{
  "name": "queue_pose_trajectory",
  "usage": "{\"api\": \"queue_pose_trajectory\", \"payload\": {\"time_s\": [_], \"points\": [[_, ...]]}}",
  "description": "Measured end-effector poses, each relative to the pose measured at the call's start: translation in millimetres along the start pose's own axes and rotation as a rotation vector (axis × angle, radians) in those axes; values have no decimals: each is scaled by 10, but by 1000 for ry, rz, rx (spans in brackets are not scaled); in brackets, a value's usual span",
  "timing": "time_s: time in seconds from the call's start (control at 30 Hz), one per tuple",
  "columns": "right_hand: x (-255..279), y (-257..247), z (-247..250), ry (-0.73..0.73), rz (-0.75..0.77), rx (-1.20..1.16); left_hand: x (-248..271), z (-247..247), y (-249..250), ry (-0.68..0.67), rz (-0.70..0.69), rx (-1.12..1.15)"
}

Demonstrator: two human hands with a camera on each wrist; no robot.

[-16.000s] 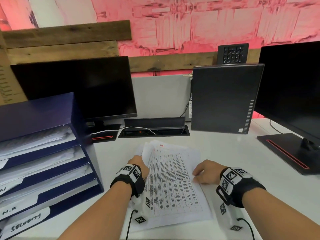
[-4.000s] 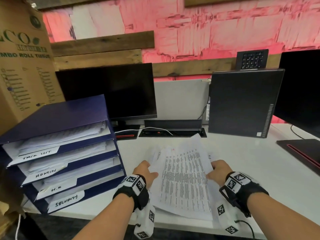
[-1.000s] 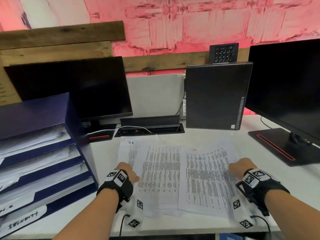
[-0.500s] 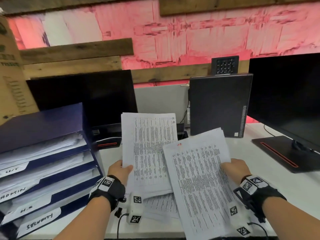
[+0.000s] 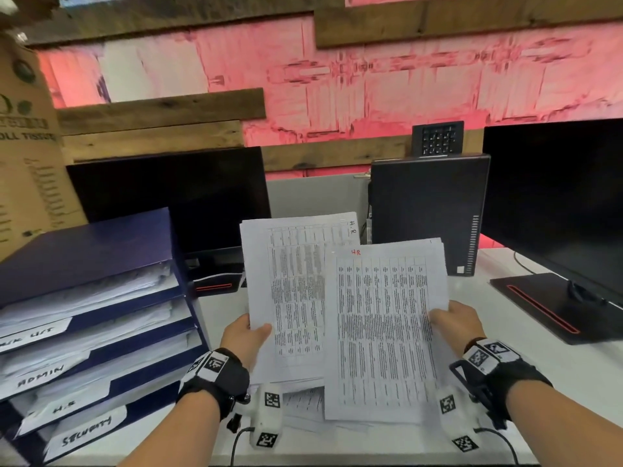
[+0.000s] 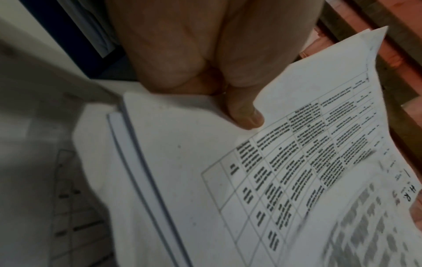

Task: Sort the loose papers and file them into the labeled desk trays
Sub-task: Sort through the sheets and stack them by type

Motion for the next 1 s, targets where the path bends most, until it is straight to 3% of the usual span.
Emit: {"api": "queue_pose_trajectory", "payload": {"time_s": [0.2,0.3,0.4,0.5,0.63,0.83,1.0], "points": [[9,-92,-195,-83,76,-71,154,-359,149,-226,-37,-5],[-9,-132,-195,-77,115,14,189,-536,162,-309,-19,-15],[-31,-106,-123,-23,126,182,140,-650,31,-374,34,-199],[-75,4,-48,71,59,260,0,-624,-127,-313,18,-587],[-150,173,42,138,-29,283,-139,-359,-362,-176,164,-1134],[-208,290,42,126,-77,282,-253,-172,-487,-123,271,-1165],[-210,318,8,76,-82,280,-308,-102,-498,-36,341,-992]]}}
Point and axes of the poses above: each hand's wrist, its own x-axis away from the middle knuckle, its own z-axis out of the back of the hand, y = z × x, the point moved 5 cm from there along -x, towards the middle knuckle, and after that the axes turned 4 degrees about x, right-handed, at the moved point
